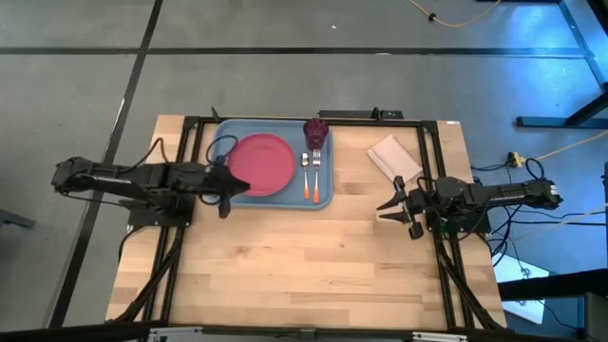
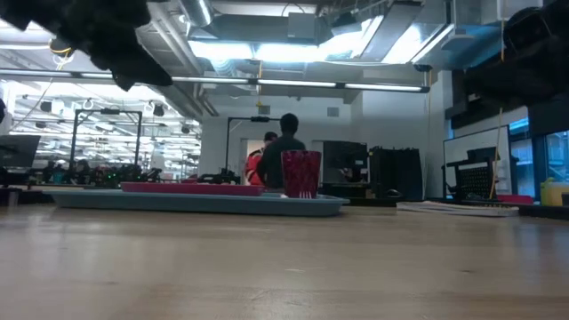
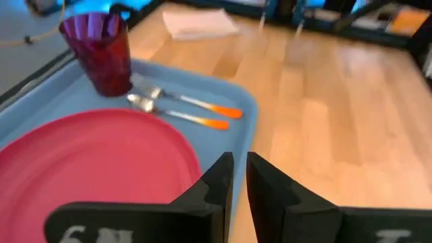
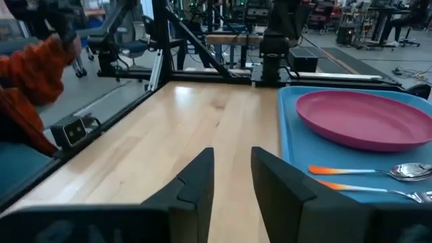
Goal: Pick and place plate/cup/fork/spoon on tray
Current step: Return to Home Position
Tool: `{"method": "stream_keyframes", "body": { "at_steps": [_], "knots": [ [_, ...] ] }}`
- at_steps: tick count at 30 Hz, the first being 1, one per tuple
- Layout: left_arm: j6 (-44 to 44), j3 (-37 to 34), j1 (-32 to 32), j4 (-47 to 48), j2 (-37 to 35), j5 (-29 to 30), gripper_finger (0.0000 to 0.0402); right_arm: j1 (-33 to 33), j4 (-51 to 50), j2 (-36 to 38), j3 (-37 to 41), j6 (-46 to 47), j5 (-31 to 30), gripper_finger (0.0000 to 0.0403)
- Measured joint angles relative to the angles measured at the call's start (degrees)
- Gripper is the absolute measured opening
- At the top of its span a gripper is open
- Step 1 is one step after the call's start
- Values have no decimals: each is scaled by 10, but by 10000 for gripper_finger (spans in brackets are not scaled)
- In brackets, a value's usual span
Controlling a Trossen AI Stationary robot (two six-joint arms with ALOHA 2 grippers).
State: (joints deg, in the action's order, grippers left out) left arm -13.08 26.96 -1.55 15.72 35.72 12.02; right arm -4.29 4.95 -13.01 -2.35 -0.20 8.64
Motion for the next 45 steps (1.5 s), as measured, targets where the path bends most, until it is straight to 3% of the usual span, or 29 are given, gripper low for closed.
{"method": "stream_keyframes", "body": {
  "at_steps": [9,16,24,35,45],
  "knots": [
    [18,-104,0,-92,-124,-62,34,0,-48,13,-46,52,3,104],
    [39,-156,0,-139,-211,-103,34,0,-148,25,-121,12,33,104],
    [37,-210,0,-189,-295,-111,34,0,-173,38,-108,11,35,104],
    [30,-260,0,-195,-356,-111,34,0,-170,39,-68,14,35,104],
    [34,-264,0,-188,-356,-132,34,0,-194,39,-68,-19,9,104]
  ]
}}
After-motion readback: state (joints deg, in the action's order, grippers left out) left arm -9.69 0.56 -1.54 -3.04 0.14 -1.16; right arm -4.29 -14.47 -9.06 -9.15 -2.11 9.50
